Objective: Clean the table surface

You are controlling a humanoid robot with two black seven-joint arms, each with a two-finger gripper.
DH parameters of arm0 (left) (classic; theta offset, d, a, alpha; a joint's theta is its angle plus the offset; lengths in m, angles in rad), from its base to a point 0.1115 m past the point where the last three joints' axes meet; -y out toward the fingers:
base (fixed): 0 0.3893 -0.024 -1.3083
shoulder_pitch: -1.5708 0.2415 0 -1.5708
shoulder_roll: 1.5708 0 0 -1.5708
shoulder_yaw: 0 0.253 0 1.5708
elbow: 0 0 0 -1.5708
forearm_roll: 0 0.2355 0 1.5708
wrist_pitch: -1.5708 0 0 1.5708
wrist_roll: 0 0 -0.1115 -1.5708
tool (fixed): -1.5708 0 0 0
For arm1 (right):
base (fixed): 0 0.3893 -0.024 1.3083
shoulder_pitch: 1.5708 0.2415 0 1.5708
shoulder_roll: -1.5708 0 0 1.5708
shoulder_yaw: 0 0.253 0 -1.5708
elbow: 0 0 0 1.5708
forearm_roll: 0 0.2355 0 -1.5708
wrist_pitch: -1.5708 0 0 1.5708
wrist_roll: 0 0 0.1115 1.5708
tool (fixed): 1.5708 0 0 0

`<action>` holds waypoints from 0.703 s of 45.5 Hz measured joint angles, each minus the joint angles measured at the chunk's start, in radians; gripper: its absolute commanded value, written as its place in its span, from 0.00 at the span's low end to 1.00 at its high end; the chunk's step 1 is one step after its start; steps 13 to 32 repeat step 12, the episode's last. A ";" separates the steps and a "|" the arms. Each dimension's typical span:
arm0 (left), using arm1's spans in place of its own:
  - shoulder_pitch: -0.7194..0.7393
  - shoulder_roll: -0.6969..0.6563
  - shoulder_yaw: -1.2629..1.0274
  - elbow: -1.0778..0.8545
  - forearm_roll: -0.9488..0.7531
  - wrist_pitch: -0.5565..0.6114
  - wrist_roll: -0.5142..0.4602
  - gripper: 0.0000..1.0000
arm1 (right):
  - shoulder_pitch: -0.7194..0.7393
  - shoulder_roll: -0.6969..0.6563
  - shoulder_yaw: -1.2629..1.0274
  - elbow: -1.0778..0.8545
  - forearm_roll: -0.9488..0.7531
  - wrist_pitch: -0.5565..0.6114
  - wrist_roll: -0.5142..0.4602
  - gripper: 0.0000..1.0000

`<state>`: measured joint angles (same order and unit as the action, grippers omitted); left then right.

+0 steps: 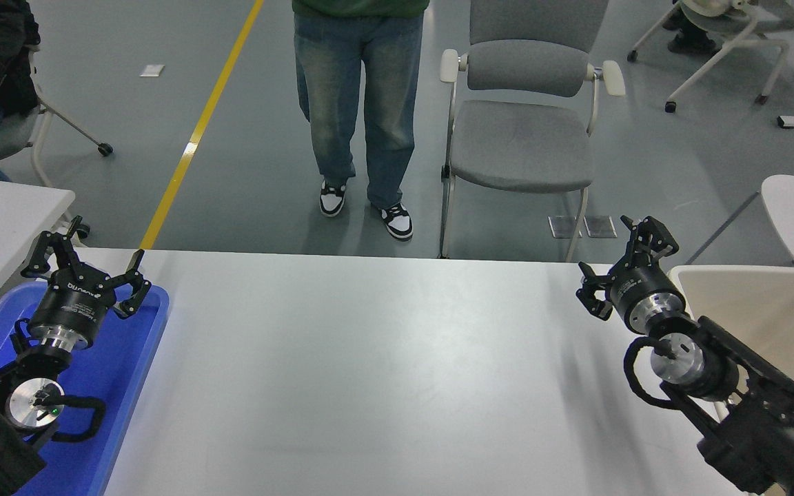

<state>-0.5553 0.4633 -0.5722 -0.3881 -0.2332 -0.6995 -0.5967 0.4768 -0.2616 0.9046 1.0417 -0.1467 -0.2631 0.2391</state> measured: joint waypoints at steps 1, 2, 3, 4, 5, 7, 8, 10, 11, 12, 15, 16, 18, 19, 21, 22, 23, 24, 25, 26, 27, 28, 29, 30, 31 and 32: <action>0.000 0.000 0.000 0.000 0.000 0.000 0.000 1.00 | -0.002 0.006 0.001 0.002 -0.001 0.000 0.003 1.00; 0.000 0.000 0.000 0.000 0.000 0.000 0.000 1.00 | -0.002 0.008 0.002 0.002 -0.001 0.000 0.003 1.00; 0.000 0.000 0.000 0.000 0.000 0.000 0.000 1.00 | -0.003 0.010 0.003 0.002 -0.002 0.000 0.005 1.00; 0.000 0.000 0.000 0.000 0.000 0.000 0.000 1.00 | -0.004 0.014 0.003 0.002 -0.003 0.001 0.007 1.00; 0.000 0.000 0.000 0.000 0.000 0.000 0.000 1.00 | -0.006 0.017 0.004 0.003 -0.003 0.001 0.009 1.00; 0.000 0.000 0.000 0.000 0.000 0.000 0.000 1.00 | -0.009 0.024 0.003 0.005 -0.004 0.002 0.013 1.00; 0.000 0.000 0.000 0.000 0.000 0.000 0.000 1.00 | -0.011 0.026 0.002 0.005 -0.005 0.002 0.016 1.00; 0.000 0.000 0.000 0.000 0.000 0.000 0.000 1.00 | -0.016 0.032 -0.002 0.005 -0.006 0.002 0.021 1.00; 0.000 0.000 0.000 0.000 0.000 0.000 0.000 1.00 | -0.016 0.033 -0.002 0.005 -0.006 0.002 0.022 1.00; 0.000 0.000 0.000 0.000 0.000 0.000 0.000 1.00 | -0.017 0.034 -0.003 0.005 -0.006 0.002 0.023 1.00; 0.000 0.000 0.000 0.000 0.000 0.000 0.000 1.00 | -0.017 0.034 -0.003 0.005 -0.006 0.002 0.023 1.00; 0.000 0.000 0.000 0.000 0.000 0.000 0.000 1.00 | -0.017 0.034 -0.003 0.005 -0.006 0.002 0.023 1.00; 0.000 0.000 0.000 0.000 0.000 0.000 0.000 1.00 | -0.017 0.034 -0.003 0.005 -0.006 0.002 0.023 1.00; 0.000 0.000 0.000 0.000 0.000 0.000 0.000 1.00 | -0.017 0.034 -0.003 0.005 -0.006 0.002 0.023 1.00; 0.000 0.000 0.000 0.000 0.000 0.000 0.000 1.00 | -0.017 0.034 -0.003 0.005 -0.006 0.002 0.023 1.00; 0.000 0.000 0.000 0.000 0.000 0.000 0.000 1.00 | -0.017 0.034 -0.003 0.005 -0.006 0.002 0.023 1.00; 0.000 0.000 0.000 0.000 0.000 0.000 0.000 1.00 | -0.017 0.034 -0.003 0.005 -0.006 0.002 0.023 1.00; 0.000 0.000 0.000 0.000 0.000 0.000 0.000 1.00 | -0.017 0.034 -0.003 0.005 -0.006 0.002 0.023 1.00; 0.000 0.000 0.000 0.000 0.000 0.000 0.000 1.00 | -0.017 0.034 -0.003 0.005 -0.006 0.002 0.023 1.00; 0.000 0.000 0.000 0.000 0.000 0.000 0.000 1.00 | -0.017 0.034 -0.003 0.005 -0.006 0.002 0.023 1.00; 0.000 0.000 0.000 0.000 0.000 0.000 0.000 1.00 | -0.017 0.034 -0.003 0.005 -0.006 0.002 0.023 1.00; 0.000 0.000 0.000 0.000 0.000 0.000 0.000 1.00 | -0.017 0.034 -0.003 0.005 -0.006 0.002 0.023 1.00; 0.000 0.000 0.000 0.000 0.000 0.000 0.000 1.00 | -0.017 0.034 -0.003 0.005 -0.006 0.002 0.023 1.00; 0.000 0.000 0.000 0.000 0.000 0.000 0.000 1.00 | -0.017 0.034 -0.003 0.005 -0.006 0.002 0.023 1.00; 0.000 0.000 0.000 0.000 0.000 0.000 0.000 1.00 | -0.017 0.034 -0.003 0.005 -0.006 0.002 0.023 1.00; 0.000 0.000 0.000 0.000 0.000 0.000 0.000 1.00 | -0.017 0.034 -0.003 0.005 -0.006 0.002 0.023 1.00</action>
